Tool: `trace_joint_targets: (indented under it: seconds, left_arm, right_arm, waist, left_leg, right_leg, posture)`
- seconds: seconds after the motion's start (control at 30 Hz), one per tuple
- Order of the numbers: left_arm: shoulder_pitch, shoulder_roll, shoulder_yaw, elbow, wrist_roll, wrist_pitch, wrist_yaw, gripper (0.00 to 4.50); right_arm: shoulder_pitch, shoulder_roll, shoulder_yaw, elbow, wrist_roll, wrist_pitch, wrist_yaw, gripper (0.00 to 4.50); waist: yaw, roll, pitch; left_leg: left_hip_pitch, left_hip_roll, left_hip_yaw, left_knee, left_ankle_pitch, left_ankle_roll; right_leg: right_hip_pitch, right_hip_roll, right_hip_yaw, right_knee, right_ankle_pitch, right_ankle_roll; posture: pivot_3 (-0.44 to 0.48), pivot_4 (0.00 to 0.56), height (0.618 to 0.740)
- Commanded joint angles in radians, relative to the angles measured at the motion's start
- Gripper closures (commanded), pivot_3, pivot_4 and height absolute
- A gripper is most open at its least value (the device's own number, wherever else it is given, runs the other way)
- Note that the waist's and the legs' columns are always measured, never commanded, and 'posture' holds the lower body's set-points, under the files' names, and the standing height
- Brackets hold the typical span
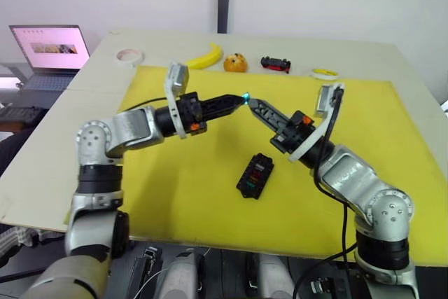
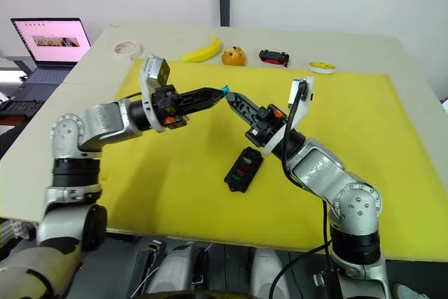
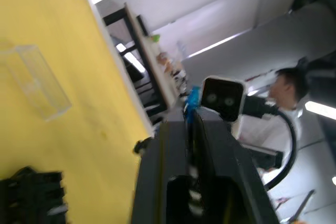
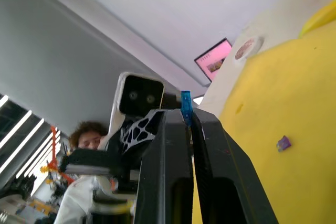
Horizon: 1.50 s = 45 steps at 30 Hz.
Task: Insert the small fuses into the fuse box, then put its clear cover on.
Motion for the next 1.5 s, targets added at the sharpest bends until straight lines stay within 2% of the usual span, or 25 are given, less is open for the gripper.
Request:
trace_joint_targets:
  seconds: [0.03, 0.13, 0.17, 0.2, 0.3, 0.4, 0.53, 0.6, 0.77, 0.97, 1.17, 1.5]
  left_arm:
    - [-0.056, 0.091, -0.014, -0.023, 0.087, 0.062, -0.160, 2.53]
    - [-0.067, 0.201, -0.099, -0.163, 0.379, 0.052, -0.497, 0.98]
    - [-0.062, 0.241, -0.154, -0.213, 0.484, 0.010, -0.620, 0.41]
    - [-0.054, 0.276, -0.210, -0.250, 0.582, -0.047, -0.727, 0.03]
    - [-0.014, 0.369, -0.391, -0.329, 0.910, -0.310, -1.037, 0.03]
    - [0.016, 0.391, -0.486, -0.325, 1.133, -0.533, -1.213, 0.03]
    - [0.046, 0.323, -0.590, -0.211, 1.424, -0.912, -1.363, 0.03]
    - [0.048, 0.275, -0.610, -0.145, 1.509, -1.044, -1.413, 0.03]
    - [0.017, 0.160, -0.623, 0.012, 1.640, -1.219, -1.470, 0.03]
    - [-0.031, 0.053, -0.595, 0.136, 1.702, -1.267, -1.478, 0.03]
    - [-0.052, 0.001, -0.575, 0.173, 1.732, -1.275, -1.485, 0.03]
    - [-0.055, -0.022, -0.556, 0.136, 1.745, -1.252, -1.493, 0.03]
  right_arm:
    - [0.001, -0.069, -0.033, -0.068, 0.054, 0.009, 0.043, 4.50]
    - [0.020, -0.214, -0.067, -0.091, 0.027, 0.065, 0.121, 4.50]
    - [0.027, -0.263, -0.075, -0.099, 0.003, 0.082, 0.153, 4.50]
    - [0.033, -0.301, -0.079, -0.105, -0.020, 0.094, 0.181, 4.50]
    - [0.063, -0.418, -0.088, -0.144, -0.148, 0.125, 0.284, 4.50]
    - [0.096, -0.481, -0.079, -0.173, -0.263, 0.126, 0.357, 4.50]
    - [0.164, -0.557, -0.016, -0.221, -0.538, 0.096, 0.444, 4.50]
    - [0.191, -0.576, 0.024, -0.231, -0.663, 0.065, 0.491, 4.50]
    - [0.237, -0.575, 0.083, -0.220, -0.864, 0.003, 0.573, 4.50]
    - [0.232, -0.527, 0.103, -0.185, -0.969, -0.020, 0.621, 4.50]
    - [0.223, -0.491, 0.121, -0.152, -1.054, -0.029, 0.669, 4.50]
    - [0.224, -0.441, 0.117, -0.126, -1.130, -0.026, 0.722, 4.50]
  waist:
    - [0.000, 0.000, 0.000]
    - [0.001, 0.000, 0.001]
    - [0.003, 0.000, 0.000]
    - [0.004, 0.000, 0.000]
    - [0.003, 0.001, 0.001]
    - [0.004, 0.001, 0.001]
    - [0.008, 0.001, 0.001]
    - [0.012, 0.001, 0.001]
    - [0.025, 0.001, 0.001]
    - [0.030, 0.001, 0.001]
    - [0.029, 0.001, 0.001]
    - [0.029, 0.001, 0.001]
  left_leg:
    - [0.000, 0.000, 0.000, -0.001, 0.000, 0.000]
    - [0.000, 0.000, 0.002, -0.002, 0.000, 0.000]
    - [0.001, -0.001, 0.002, -0.004, 0.000, 0.000]
    - [0.001, -0.001, 0.003, -0.006, 0.000, 0.000]
    - [0.000, -0.001, 0.004, -0.010, 0.000, 0.000]
    - [-0.001, 0.000, 0.005, -0.011, 0.000, 0.001]
    - [-0.002, 0.001, 0.005, -0.011, -0.001, 0.002]
    - [-0.003, 0.000, 0.005, -0.010, -0.001, 0.002]
    - [-0.004, 0.000, 0.005, -0.009, -0.001, 0.003]
    - [-0.004, 0.001, 0.004, -0.008, -0.001, 0.003]
    - [-0.004, 0.000, 0.004, -0.008, -0.001, 0.003]
    - [-0.003, 0.000, 0.003, -0.008, -0.001, 0.003]
  right_leg:
    - [0.000, 0.000, 0.000, 0.000, 0.000, 0.000]
    - [-0.001, 0.000, 0.000, -0.002, -0.002, -0.003]
    - [0.000, 0.000, 0.000, -0.004, -0.002, -0.003]
    - [0.000, 0.000, 0.000, -0.007, -0.002, -0.004]
    - [0.000, 0.000, 0.000, -0.014, -0.002, -0.004]
    - [-0.001, 0.000, 0.001, -0.016, -0.002, -0.005]
    - [-0.002, 0.000, 0.001, -0.016, -0.003, -0.005]
    - [-0.002, -0.001, 0.001, -0.017, -0.003, -0.006]
    - [-0.002, -0.001, 0.000, -0.017, -0.002, -0.005]
    - [-0.002, 0.000, 0.000, -0.016, -0.002, -0.004]
    - [-0.002, 0.000, -0.001, -0.015, 0.000, -0.001]
    - [-0.002, 0.001, -0.001, -0.013, 0.000, 0.000]
  posture:
    - [0.000, 0.150, 0.740]
    - [0.000, 0.150, 0.740]
    - [0.000, 0.150, 0.740]
    - [0.000, 0.150, 0.740]
    - [0.000, 0.150, 0.740]
    - [0.000, 0.150, 0.740]
    - [0.000, 0.150, 0.740]
    - [0.000, 0.150, 0.740]
    - [0.000, 0.150, 0.740]
    - [0.000, 0.150, 0.740]
    - [0.000, 0.150, 0.740]
    - [0.000, 0.150, 0.740]
